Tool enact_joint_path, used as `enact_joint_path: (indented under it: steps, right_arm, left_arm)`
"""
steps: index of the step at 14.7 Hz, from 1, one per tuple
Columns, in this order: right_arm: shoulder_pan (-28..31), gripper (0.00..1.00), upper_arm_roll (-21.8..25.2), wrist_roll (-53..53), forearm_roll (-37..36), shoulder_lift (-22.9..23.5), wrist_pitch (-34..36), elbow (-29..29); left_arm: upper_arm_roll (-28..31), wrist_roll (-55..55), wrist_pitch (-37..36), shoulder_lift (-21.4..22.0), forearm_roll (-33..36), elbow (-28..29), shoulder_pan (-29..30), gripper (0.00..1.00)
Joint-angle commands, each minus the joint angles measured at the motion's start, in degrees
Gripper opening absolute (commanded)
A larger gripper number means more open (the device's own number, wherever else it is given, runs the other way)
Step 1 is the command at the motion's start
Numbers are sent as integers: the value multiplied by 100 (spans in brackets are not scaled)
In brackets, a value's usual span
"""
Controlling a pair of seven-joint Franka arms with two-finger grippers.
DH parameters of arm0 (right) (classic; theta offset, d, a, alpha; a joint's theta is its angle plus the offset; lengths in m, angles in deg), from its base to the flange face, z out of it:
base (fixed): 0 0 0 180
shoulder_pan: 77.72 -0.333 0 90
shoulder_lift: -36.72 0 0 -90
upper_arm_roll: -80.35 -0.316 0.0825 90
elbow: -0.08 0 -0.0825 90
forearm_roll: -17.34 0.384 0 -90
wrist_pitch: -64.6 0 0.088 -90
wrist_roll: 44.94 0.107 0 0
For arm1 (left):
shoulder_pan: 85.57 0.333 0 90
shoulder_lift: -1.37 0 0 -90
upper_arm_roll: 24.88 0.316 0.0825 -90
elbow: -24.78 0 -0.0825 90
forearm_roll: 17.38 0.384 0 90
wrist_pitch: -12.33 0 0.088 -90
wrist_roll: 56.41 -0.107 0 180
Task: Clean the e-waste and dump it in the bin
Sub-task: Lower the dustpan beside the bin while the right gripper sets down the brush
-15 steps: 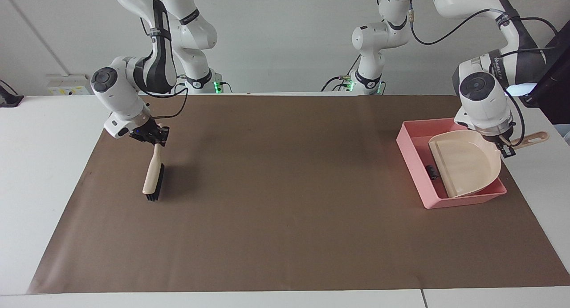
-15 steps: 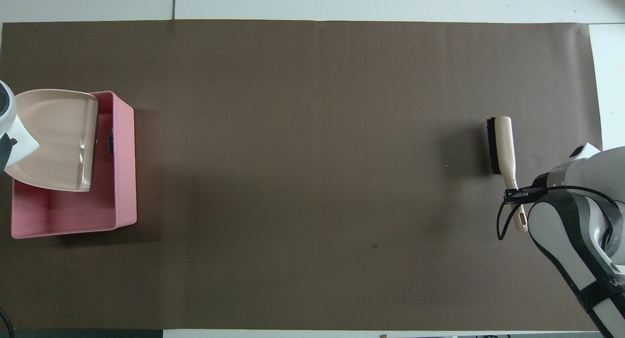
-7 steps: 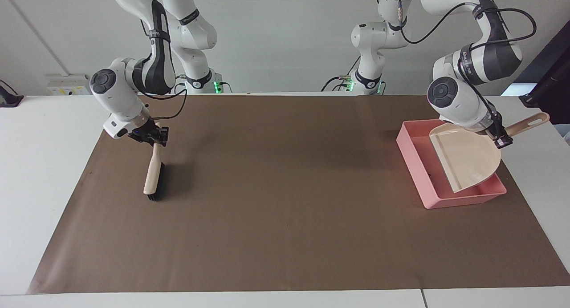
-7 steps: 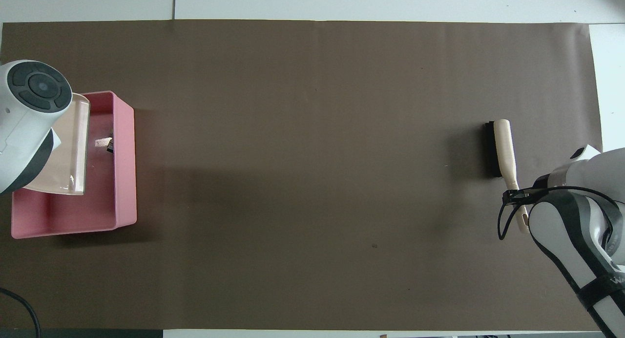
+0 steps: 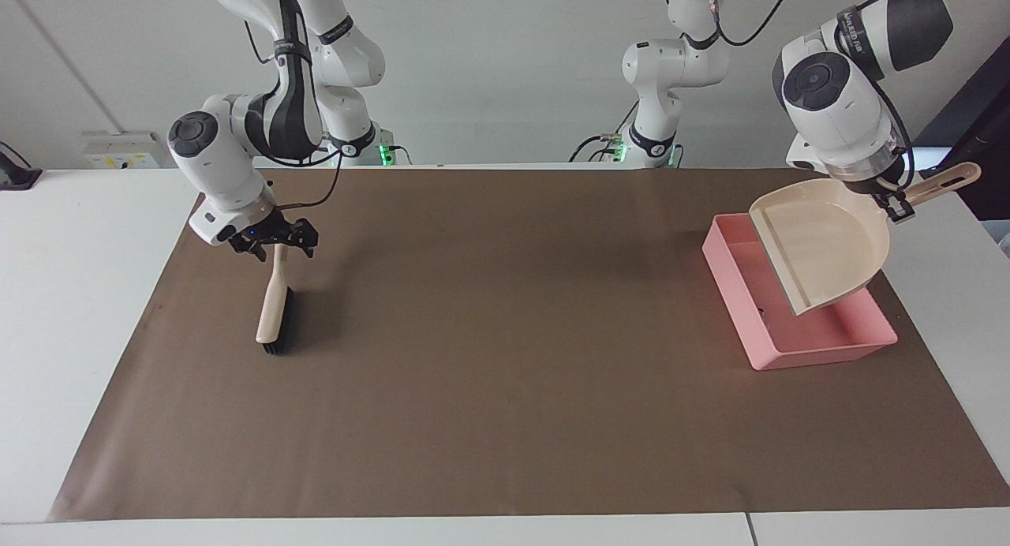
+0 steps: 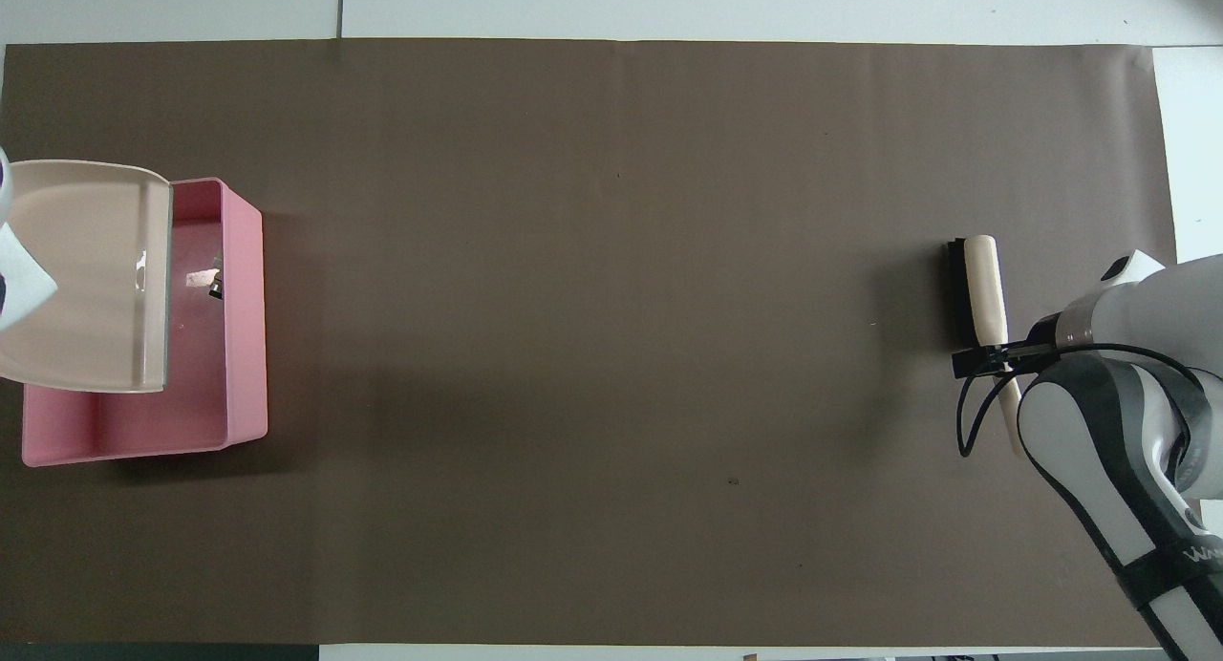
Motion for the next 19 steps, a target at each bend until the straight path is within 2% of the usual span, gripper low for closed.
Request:
enact_joint_path:
  steps: [1,5,9,13,14,19]
  right_arm:
    - [-274,100,-37,644,21,-161,337,-436]
    - [-266,100,-89,804,21,-249,1179,-1498]
    - [-135,100,-28,804,-40,-74,2549,-2913]
    - [103,100,-19,804,-365,531,3930,-4600]
    - [103,100,-28,804,-418,594,4046,-4734]
    - [51,100,42,804,-401,516,3985,-4507]
  left_arm:
    - [30,-18,39,186,-672,273,-174,0]
    - [30,113,354,213,-1517,747,-727,0]
    - [30,973,907,143,-1966,1318,-1272,0]
    - [30,1563,1715,-120,-2080,1811,-1660,0]
    - [30,1599,1813,-173,-2080,1864,-1669,0]
    - [30,1625,2376,-533,-2098,2049,-1818,0]
